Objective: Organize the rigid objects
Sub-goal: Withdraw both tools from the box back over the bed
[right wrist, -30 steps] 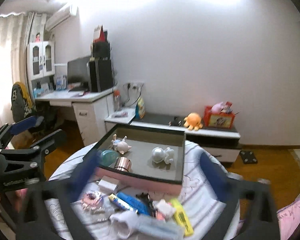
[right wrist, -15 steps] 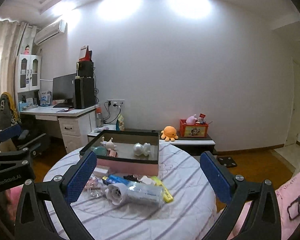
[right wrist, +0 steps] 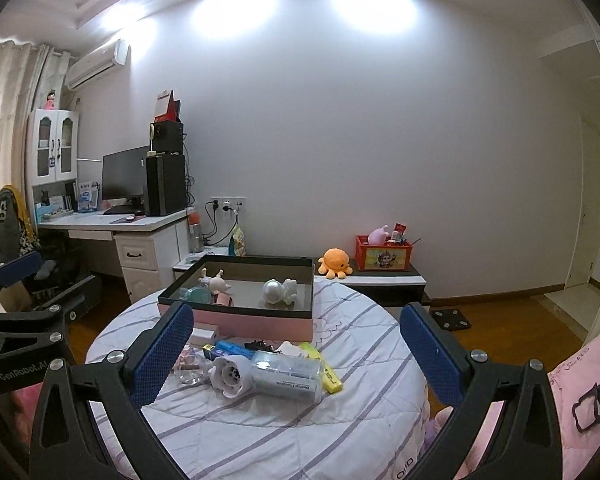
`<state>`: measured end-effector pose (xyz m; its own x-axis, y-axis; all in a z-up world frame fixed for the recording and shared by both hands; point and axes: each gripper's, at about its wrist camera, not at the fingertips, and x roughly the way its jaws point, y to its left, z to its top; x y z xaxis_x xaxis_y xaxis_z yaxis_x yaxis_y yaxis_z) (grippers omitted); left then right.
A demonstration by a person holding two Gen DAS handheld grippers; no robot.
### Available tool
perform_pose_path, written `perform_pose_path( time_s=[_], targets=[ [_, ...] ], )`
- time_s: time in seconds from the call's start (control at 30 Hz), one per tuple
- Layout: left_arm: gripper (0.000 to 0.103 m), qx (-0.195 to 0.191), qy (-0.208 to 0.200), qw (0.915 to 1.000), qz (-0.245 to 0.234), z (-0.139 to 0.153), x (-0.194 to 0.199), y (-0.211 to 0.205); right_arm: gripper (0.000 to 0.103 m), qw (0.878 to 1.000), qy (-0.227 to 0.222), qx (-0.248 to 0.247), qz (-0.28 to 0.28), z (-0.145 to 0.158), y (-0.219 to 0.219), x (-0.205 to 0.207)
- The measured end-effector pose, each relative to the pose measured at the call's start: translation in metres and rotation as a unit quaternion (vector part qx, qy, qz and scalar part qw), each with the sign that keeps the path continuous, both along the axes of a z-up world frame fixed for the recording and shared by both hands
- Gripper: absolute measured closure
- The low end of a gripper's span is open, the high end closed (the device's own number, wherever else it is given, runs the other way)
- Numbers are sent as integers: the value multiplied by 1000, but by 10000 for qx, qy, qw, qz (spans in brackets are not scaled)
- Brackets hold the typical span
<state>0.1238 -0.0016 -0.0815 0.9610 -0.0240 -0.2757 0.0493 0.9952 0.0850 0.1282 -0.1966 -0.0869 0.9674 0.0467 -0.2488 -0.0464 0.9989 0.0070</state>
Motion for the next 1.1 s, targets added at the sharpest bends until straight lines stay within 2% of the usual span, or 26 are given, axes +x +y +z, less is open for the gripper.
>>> perform_pose_path(
  time_s=[0.17,0.33,0.57,0.8,0.93,1.1],
  targets=[
    [0,77,235,9997,51,-13,12,2,0,9998,216,3,-45,-12,-3,9],
    [0,-39,614,9981,42,-33,27,13,0,9983,580,33,-111,-31,-9,26],
    [0,-97,1390,9900,202,-76,56,30,0,9909,1341,12,-139,-75,-10,63],
    [0,-164,1725,9845,278,-96,74,40,0,9815,1912,43,-80,-105,0,109],
    [0,-217,1872,9818,241,-105,83,41,0,9790,2038,-10,-89,-112,7,120],
    [0,-170,2117,9772,-15,-122,104,24,0,9780,2086,-51,-56,-117,6,118]
  ],
)
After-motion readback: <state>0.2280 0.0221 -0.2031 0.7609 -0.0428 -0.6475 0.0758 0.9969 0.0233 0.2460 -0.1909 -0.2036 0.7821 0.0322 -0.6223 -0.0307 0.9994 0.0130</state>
